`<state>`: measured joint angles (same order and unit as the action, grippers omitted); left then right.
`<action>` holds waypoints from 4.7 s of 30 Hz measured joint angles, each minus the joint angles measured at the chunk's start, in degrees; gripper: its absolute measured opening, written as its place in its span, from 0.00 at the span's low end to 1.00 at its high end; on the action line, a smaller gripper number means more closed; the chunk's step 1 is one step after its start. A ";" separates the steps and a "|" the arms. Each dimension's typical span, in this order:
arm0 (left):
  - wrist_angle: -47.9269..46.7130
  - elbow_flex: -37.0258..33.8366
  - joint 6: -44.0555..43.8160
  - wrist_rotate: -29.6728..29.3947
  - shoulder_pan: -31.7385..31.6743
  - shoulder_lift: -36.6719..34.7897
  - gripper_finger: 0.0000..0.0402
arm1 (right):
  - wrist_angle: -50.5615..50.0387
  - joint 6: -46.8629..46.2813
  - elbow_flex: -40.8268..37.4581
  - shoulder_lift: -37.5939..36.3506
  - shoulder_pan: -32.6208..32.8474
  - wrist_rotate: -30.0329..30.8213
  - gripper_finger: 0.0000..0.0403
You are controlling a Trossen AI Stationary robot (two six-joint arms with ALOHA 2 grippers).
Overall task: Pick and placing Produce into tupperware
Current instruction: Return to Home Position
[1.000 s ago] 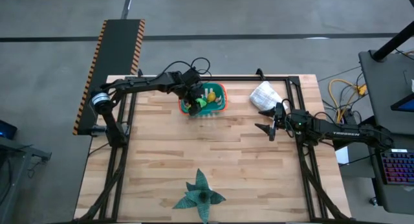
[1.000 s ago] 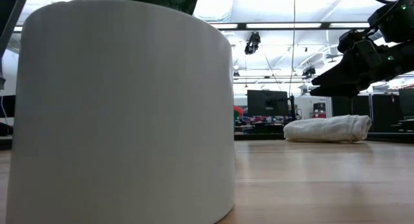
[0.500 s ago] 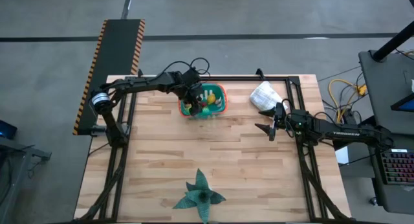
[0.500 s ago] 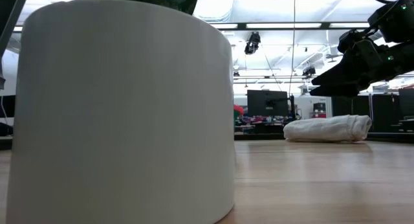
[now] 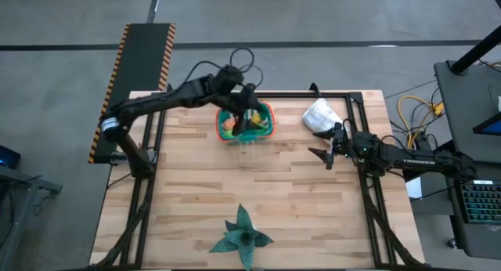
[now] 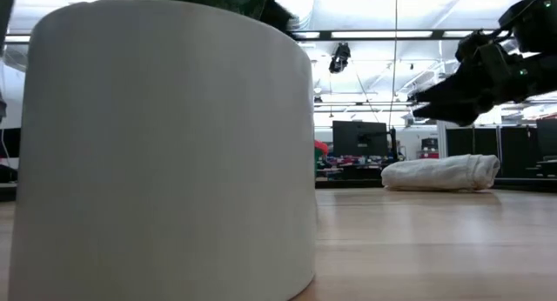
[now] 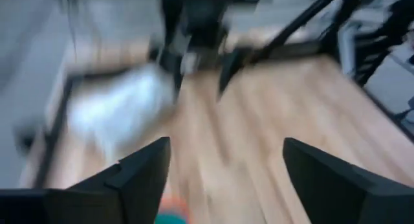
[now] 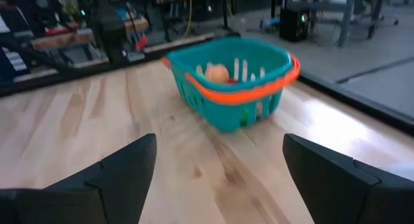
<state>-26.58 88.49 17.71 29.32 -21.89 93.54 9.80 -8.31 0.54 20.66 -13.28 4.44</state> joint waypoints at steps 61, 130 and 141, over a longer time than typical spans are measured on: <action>17.40 -72.76 -1.23 -34.40 27.84 -92.02 0.00 | 18.34 4.10 0.00 0.11 -0.02 1.74 0.81; 25.53 -86.42 -8.34 -44.65 26.18 -91.32 0.00 | 2.17 9.49 0.00 -9.02 25.27 9.14 0.02; 25.54 -86.42 -8.30 -44.62 26.18 -91.24 0.00 | -13.69 10.83 4.23 -17.85 20.46 10.30 0.02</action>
<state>-1.04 2.07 9.41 -15.30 4.29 2.30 -3.89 2.52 4.77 2.81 7.19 14.75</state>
